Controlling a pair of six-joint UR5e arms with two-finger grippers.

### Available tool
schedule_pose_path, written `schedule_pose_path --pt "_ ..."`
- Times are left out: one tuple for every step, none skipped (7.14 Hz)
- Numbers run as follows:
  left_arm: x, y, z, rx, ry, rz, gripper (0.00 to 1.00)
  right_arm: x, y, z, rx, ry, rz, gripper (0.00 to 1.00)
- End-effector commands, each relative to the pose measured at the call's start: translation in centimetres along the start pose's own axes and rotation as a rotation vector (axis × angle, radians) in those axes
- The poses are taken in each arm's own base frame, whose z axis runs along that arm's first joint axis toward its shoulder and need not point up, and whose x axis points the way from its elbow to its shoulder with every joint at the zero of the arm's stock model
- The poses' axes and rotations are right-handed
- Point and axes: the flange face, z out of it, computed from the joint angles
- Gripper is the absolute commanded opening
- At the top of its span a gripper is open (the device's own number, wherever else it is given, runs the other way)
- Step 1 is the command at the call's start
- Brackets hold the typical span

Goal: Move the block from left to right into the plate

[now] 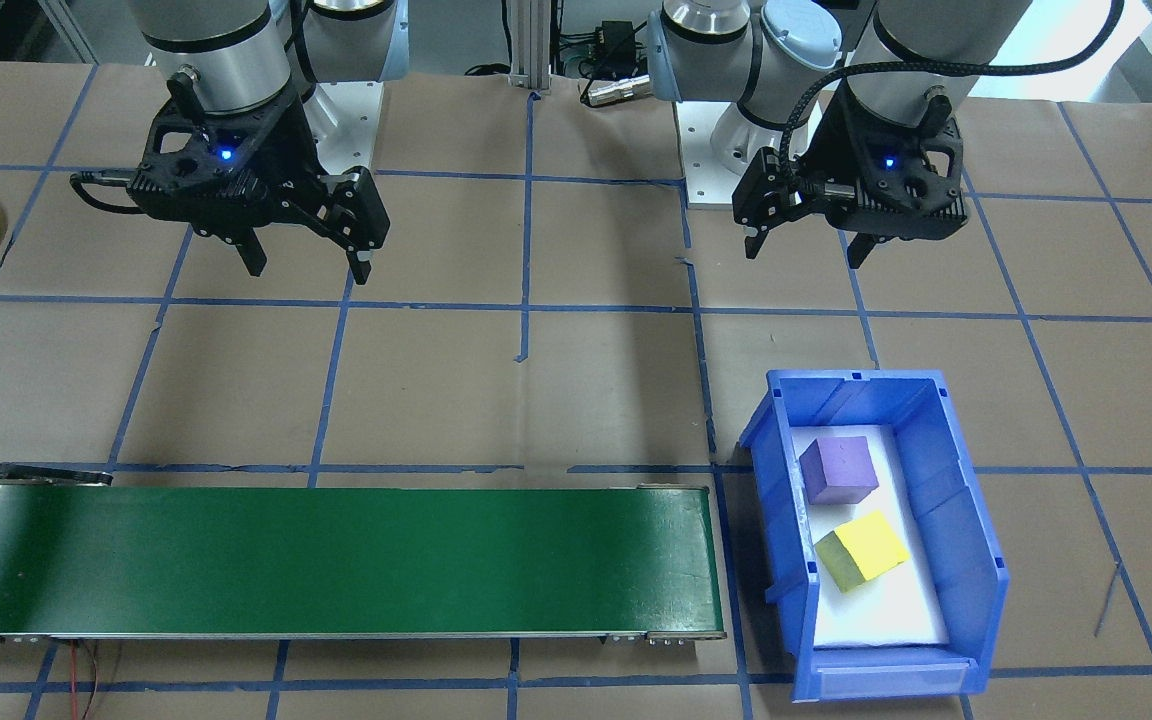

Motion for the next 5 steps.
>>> schedule_pose_path --pt "-0.07 -0.02 -0.08 0.002 0.000 -0.001 1.00 0.00 0.03 0.07 -0.001 0.000 0.000 1.00" --pt "-0.52 -0.11 -0.10 0.002 0.000 -0.009 1.00 0.01 0.05 0.14 -0.003 0.001 -0.001 1.00" --pt "-0.68 -0.16 -0.25 0.005 -0.001 0.008 1.00 0.01 0.05 0.14 -0.003 0.001 0.000 1.00" --pt "-0.87 -0.13 0.04 -0.001 -0.004 0.012 1.00 0.01 0.05 0.14 -0.003 0.001 -0.001 1.00" --pt "-1.05 -0.17 -0.85 0.015 -0.012 0.010 1.00 0.01 0.05 0.14 -0.003 0.001 -0.001 1.00"
